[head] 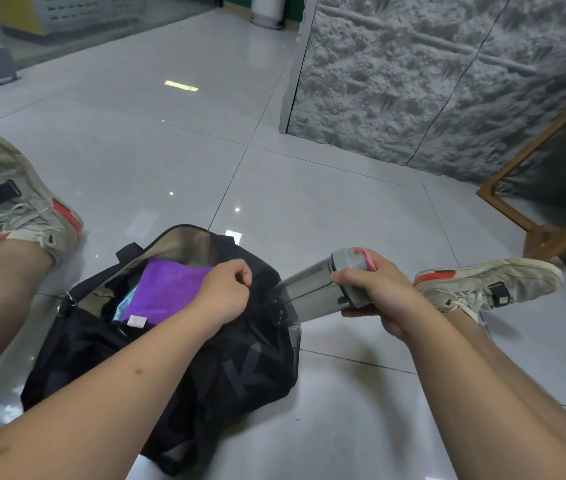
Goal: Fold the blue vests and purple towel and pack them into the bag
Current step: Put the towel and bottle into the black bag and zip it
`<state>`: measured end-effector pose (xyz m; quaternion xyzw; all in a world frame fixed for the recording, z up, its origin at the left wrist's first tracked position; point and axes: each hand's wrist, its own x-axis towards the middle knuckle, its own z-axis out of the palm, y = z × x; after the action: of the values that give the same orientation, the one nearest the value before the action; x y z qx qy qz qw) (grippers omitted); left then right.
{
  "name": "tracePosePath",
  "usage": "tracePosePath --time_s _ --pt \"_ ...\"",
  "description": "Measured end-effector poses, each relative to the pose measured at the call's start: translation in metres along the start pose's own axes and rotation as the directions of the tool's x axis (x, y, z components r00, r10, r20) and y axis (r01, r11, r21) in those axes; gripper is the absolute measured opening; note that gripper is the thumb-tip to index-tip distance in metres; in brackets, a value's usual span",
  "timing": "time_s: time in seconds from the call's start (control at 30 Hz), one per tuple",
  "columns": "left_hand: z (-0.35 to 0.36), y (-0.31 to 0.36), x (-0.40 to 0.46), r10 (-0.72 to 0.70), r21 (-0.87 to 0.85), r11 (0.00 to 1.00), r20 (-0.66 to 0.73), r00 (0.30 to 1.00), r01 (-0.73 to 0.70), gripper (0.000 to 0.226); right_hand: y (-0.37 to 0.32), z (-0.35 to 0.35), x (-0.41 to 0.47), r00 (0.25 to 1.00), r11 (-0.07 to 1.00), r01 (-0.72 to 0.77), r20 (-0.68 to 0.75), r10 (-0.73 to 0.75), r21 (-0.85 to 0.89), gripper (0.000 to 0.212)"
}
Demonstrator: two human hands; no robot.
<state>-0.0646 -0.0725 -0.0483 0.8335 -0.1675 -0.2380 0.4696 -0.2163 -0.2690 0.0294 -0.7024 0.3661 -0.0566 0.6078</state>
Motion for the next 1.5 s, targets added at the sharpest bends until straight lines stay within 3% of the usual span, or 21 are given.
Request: tracePosePath --time_s 0.1,0.27,0.43,0.63,0.83,0.93,1.0,1.1,1.17,1.27,1.33,1.43,1.5 --pt "0.001 0.007 -0.006 0.081 0.129 0.988 0.031 0.996 -0.084 0.035 -0.007 0.005 -0.003 0.998 0.999 0.025 0.052 -0.023 -0.042 0.04" --pt "-0.004 -0.001 -0.002 0.043 0.147 0.988 0.016 0.999 -0.045 0.037 -0.009 0.015 -0.006 0.996 0.985 0.07 0.06 -0.061 -0.16 0.043" --pt "-0.002 0.003 -0.003 0.059 0.152 0.986 0.034 0.998 -0.063 0.037 -0.022 0.019 -0.011 0.986 0.86 0.154 0.015 -0.168 -0.487 0.052" --pt "0.001 0.001 -0.001 0.057 0.134 0.989 0.026 0.998 -0.059 0.033 -0.033 0.032 -0.015 0.971 0.745 0.2 0.028 -0.236 -0.636 0.065" --pt "0.005 0.003 -0.005 0.091 0.016 0.996 0.056 0.994 -0.092 0.029 -0.027 0.066 -0.016 0.969 0.475 0.231 0.157 -0.191 -0.849 0.094" --pt "0.004 0.003 -0.006 0.071 -0.111 0.992 0.063 0.995 -0.063 0.021 -0.018 0.081 -0.014 0.967 0.325 0.253 0.227 -0.116 -0.911 0.096" --pt "0.003 0.003 -0.006 0.05 -0.168 0.985 0.044 0.998 -0.042 0.017 -0.008 0.088 -0.009 0.964 0.283 0.266 0.252 -0.083 -0.922 0.099" --pt "0.005 0.004 -0.005 0.033 -0.19 0.981 0.016 0.999 -0.03 0.012 0.007 0.085 -0.002 0.968 0.344 0.252 0.239 -0.08 -0.904 0.12" --pt "0.007 0.007 -0.006 0.032 -0.191 0.981 0.006 0.999 -0.03 0.011 0.017 0.079 0.003 0.973 0.443 0.232 0.212 -0.096 -0.866 0.137" --pt "0.01 0.013 -0.009 0.048 -0.147 0.988 0.024 0.999 -0.044 0.025 0.036 0.07 0.006 0.996 0.631 0.08 0.033 -0.086 -0.772 0.157" --pt "0.013 0.015 -0.012 0.063 -0.105 0.993 0.043 0.997 -0.058 0.035 0.05 0.066 0.006 0.995 0.723 -0.069 -0.104 -0.005 -0.688 0.16" --pt "0.017 0.016 -0.015 0.078 -0.061 0.995 0.049 0.996 -0.075 0.042 0.072 0.07 0.006 0.979 0.748 -0.202 -0.142 0.145 -0.632 0.145" --pt "0.02 0.017 -0.015 0.1 -0.08 0.992 0.088 0.991 -0.093 0.04 0.081 0.074 0.008 0.976 0.773 -0.218 -0.123 0.181 -0.596 0.095"
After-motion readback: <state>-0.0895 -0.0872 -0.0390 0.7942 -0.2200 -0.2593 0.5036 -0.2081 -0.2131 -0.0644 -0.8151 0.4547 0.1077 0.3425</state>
